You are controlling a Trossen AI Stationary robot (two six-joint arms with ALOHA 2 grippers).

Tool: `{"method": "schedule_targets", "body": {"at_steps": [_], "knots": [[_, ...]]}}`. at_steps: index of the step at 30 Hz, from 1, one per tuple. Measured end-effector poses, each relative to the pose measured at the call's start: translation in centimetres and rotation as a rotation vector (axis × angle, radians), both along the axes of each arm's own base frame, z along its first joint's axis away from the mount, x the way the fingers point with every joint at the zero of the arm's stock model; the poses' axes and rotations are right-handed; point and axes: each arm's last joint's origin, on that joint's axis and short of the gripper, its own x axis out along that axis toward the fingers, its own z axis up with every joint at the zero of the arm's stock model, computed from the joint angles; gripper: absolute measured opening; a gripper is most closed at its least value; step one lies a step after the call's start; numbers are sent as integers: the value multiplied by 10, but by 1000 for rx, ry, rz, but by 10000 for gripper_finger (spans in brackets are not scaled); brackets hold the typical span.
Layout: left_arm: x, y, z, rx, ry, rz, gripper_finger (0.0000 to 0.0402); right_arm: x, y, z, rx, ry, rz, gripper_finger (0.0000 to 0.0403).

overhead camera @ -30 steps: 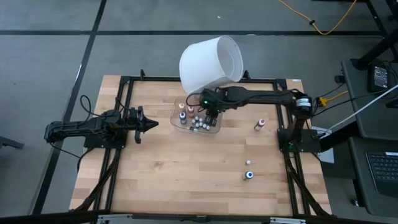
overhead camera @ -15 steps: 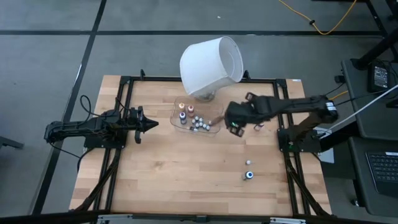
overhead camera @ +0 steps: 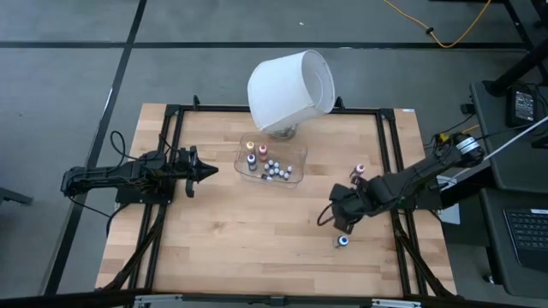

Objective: Pick & Place food coloring
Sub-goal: Put the small red food coloring bottle into the container

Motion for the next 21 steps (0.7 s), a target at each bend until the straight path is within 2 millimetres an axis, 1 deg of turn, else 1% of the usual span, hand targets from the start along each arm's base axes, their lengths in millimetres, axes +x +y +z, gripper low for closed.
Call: {"method": "schedule_targets", "body": {"at_steps": [2, 5, 10, 15, 17, 21], "knots": [[0, 0, 0, 0, 0, 0, 15, -3, 3, -10, 76, -18, -41, 126], [0, 0, 0, 0, 0, 0, 15, -4, 8, -21, 147, -38, -81, 138], [0, 0, 0, 0, 0, 0, 15, -5, 9, -28, 177, -53, -138, 182], [0, 0, 0, 0, 0, 0, 15, -6, 6, -33, 246, -26, -330, 228], [0, 0, 0, 0, 0, 0, 15, -6, 4, -34, 277, -10, -401, 237], [0, 0, 0, 0, 0, 0, 15, -4, 6, -39, 297, 11, -490, 241]]}}
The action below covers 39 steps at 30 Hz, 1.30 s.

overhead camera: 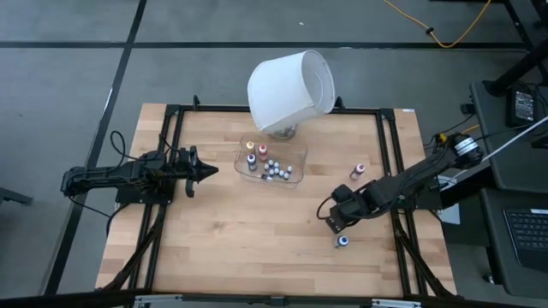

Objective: Pick & Place food coloring
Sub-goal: Put the small red food coloring bottle into the container

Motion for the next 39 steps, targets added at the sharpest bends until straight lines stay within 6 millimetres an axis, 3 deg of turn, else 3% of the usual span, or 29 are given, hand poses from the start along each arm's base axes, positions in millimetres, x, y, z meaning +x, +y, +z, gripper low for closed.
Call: {"method": "schedule_targets", "body": {"at_steps": [22, 39], "knots": [[0, 0, 0, 0, 0, 0, 15, 14, 9, -41, 0, 197, -17, 236], [0, 0, 0, 0, 0, 0, 15, 14, 9, -41, 2, 197, -12, 65]]}}
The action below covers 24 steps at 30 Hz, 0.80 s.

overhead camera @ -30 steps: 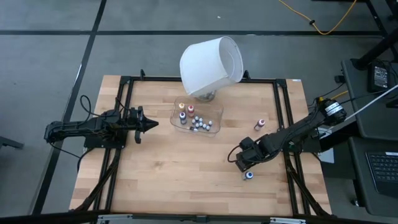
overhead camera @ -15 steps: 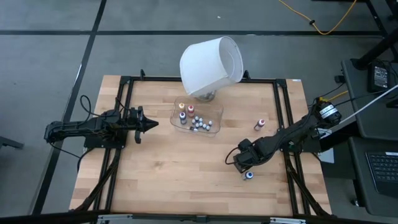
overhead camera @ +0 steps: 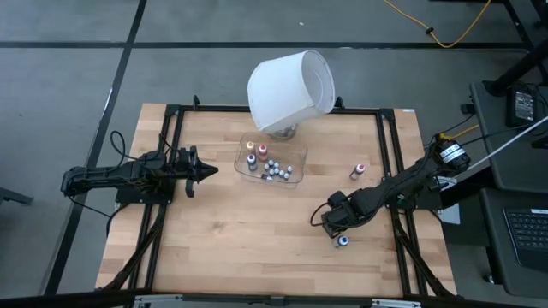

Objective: Pick & Place food coloring
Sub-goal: Put the small red food coloring bottle into the container

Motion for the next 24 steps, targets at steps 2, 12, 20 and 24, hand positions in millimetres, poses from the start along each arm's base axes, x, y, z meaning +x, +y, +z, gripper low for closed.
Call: {"method": "schedule_targets", "body": {"at_steps": [2, 12, 20, 24], "knots": [[0, 0, 0, 0, 0, 0, 15, 0, 0, 0, 3, -5, 0, 53], [0, 0, 0, 0, 0, 0, 15, 23, 0, 37, 19, -92, 81, 66], [0, 0, 0, 0, 0, 0, 15, 58, -34, 105, -73, -260, 264, 55], [0, 0, 0, 0, 0, 0, 15, 71, -63, 137, -136, -342, 344, 55]]}}
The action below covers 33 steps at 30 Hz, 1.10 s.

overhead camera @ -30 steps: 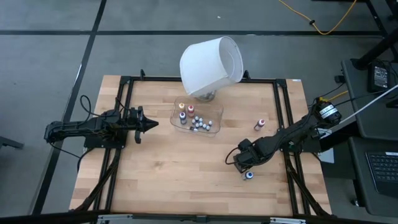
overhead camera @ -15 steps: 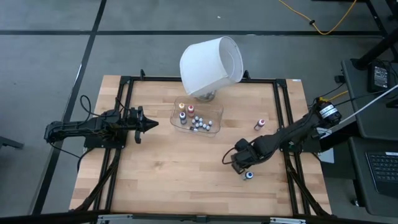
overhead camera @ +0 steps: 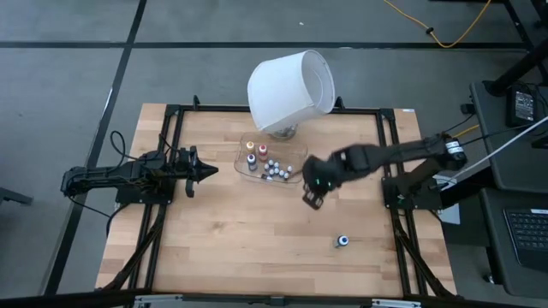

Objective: Pick & Place food coloring
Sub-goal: Put the small red food coloring bottle into the container

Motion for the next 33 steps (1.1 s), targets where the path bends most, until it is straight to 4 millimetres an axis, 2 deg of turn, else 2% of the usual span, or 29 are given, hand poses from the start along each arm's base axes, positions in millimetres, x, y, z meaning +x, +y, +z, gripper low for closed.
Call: {"method": "schedule_targets", "body": {"at_steps": [3, 6, 11, 16, 23, 33], "knots": [[0, 0, 0, 0, 0, 0, 15, 7, -25, 12, -47, -33, 46, 55], [0, 0, 0, 0, 0, 0, 15, 18, -49, 13, -96, -21, 96, 55], [0, 0, 0, 0, 0, 0, 15, 51, -78, 4, -160, 8, 227, 55], [0, 0, 0, 0, 0, 0, 15, 84, -100, -15, -211, 49, 350, 57], [0, 0, 0, 0, 0, 0, 15, 103, -120, -57, -175, 146, 451, 57], [0, 0, 0, 0, 0, 0, 15, 117, -133, -82, -176, 144, 491, 58]]}}
